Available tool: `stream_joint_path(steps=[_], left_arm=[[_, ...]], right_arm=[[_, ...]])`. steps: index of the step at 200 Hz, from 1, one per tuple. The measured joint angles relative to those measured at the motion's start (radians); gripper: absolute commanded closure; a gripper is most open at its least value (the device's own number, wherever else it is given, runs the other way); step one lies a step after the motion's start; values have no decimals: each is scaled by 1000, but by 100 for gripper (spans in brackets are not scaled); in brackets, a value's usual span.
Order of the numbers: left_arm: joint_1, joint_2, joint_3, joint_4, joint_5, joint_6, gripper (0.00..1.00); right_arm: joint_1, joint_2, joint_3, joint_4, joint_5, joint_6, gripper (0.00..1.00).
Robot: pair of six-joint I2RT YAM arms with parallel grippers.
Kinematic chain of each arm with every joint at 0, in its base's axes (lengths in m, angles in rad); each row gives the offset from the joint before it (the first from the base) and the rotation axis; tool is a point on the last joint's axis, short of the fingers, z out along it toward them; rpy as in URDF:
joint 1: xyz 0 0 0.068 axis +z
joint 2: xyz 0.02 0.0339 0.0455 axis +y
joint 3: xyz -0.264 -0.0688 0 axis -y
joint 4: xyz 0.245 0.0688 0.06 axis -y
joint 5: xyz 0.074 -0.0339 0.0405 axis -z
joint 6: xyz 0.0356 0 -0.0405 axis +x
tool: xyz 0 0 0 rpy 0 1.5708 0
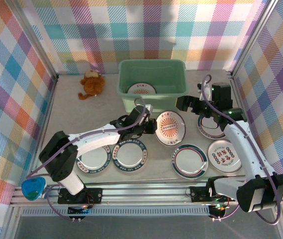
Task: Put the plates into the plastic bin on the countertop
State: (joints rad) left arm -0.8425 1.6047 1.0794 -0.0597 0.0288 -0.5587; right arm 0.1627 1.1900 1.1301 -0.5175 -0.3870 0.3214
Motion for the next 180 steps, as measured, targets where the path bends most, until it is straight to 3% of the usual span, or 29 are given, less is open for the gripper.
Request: stream_joint_path(steps=[74, 137, 180], left_arm=[[24, -48, 101, -126, 3, 71, 100], [164, -50, 319, -211, 150, 103, 100], [262, -37, 433, -196, 278, 96, 100]], right_arm=[[-20, 53, 24, -4, 0, -11, 1], [-78, 106, 190, -71, -2, -32, 4], [-80, 201, 373, -110, -63, -57, 13]])
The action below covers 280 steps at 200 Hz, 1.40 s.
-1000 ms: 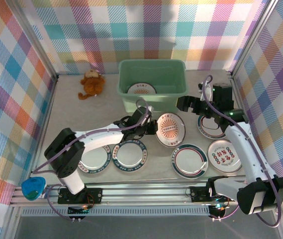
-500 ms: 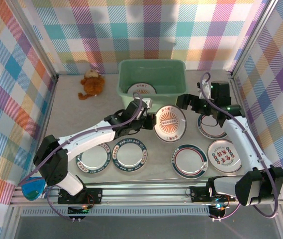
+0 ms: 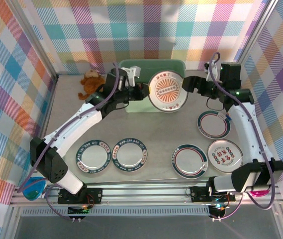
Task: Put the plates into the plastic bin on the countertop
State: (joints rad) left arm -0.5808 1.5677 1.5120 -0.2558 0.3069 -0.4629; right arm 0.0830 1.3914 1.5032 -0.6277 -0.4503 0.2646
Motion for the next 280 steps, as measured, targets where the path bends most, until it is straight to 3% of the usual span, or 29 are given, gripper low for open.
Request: stream_joint_path(steps=[44, 109, 133, 163, 197, 248, 280], left_arm=[[86, 46, 55, 0, 89, -4, 100], [147, 62, 56, 55, 172, -49, 100], [151, 63, 56, 90, 194, -65, 100], [164, 79, 56, 114, 202, -74, 100], [171, 96, 49, 140, 209, -96, 100], [178, 100, 35, 180, 209, -120, 100], [183, 115, 35, 180, 212, -121, 100]], right_arm=[[-2, 137, 116, -25, -119, -12, 25], [-1, 203, 120, -14, -150, 15, 41], [8, 232, 132, -3, -161, 37, 60], [16, 260, 149, 6, -164, 46, 77], [20, 264, 153, 21, -180, 66, 79], [16, 281, 163, 47, -254, 79, 94], [16, 281, 164, 60, -270, 87, 99]])
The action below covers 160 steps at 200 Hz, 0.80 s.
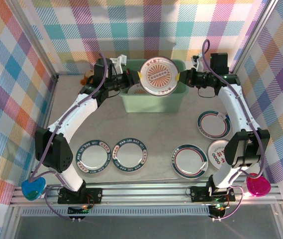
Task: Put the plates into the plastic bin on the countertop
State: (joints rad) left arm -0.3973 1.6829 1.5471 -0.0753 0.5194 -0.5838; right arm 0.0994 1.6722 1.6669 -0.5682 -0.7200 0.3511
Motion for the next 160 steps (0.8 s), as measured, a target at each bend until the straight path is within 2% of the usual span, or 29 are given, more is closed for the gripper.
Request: stream_joint_path(steps=[34, 45, 62, 107, 129, 144, 160], left_arm=[[1, 13, 0, 1, 0, 0, 100], [1, 16, 1, 1, -2, 0, 95], [1, 18, 2, 0, -5, 0, 80], [1, 18, 10, -7, -58, 2, 73], [0, 18, 10, -21, -75, 4, 62], [0, 18, 16, -31, -87, 11, 50], [0, 18, 23, -31, -100, 12, 41]], right_arm=[[-1, 3, 12, 0, 4, 4, 100], [-1, 3, 12, 0, 4, 9, 100], [-1, 9, 14, 2, 3, 19, 100], [0, 77, 73, 8, -23, 49, 100], [0, 90, 87, 13, -26, 70, 100], [0, 100, 103, 18, -26, 85, 100], [0, 114, 121, 24, -28, 95, 100]])
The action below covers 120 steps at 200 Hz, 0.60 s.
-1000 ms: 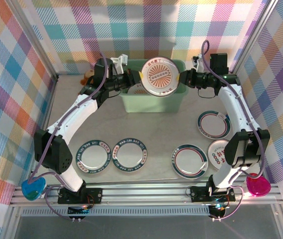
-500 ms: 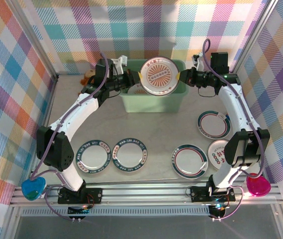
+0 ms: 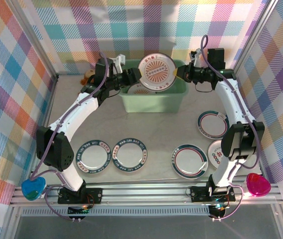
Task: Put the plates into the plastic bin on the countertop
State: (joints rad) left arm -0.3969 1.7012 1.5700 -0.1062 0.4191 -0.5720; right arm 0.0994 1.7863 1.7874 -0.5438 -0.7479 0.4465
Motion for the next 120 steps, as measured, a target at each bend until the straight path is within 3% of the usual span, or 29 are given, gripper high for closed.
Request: stream_joint_path(steps=[22, 72, 120], left_arm=[[0, 0, 4, 0, -21, 4, 34], [22, 0, 9, -20, -68, 16, 30], [117, 3, 26, -33, -88, 54, 29]], right_arm=[[0, 29, 32, 4, -5, 13, 100], [3, 117, 135, -4, -4, 26, 100], [22, 248, 303, -61, 16, 25, 100]])
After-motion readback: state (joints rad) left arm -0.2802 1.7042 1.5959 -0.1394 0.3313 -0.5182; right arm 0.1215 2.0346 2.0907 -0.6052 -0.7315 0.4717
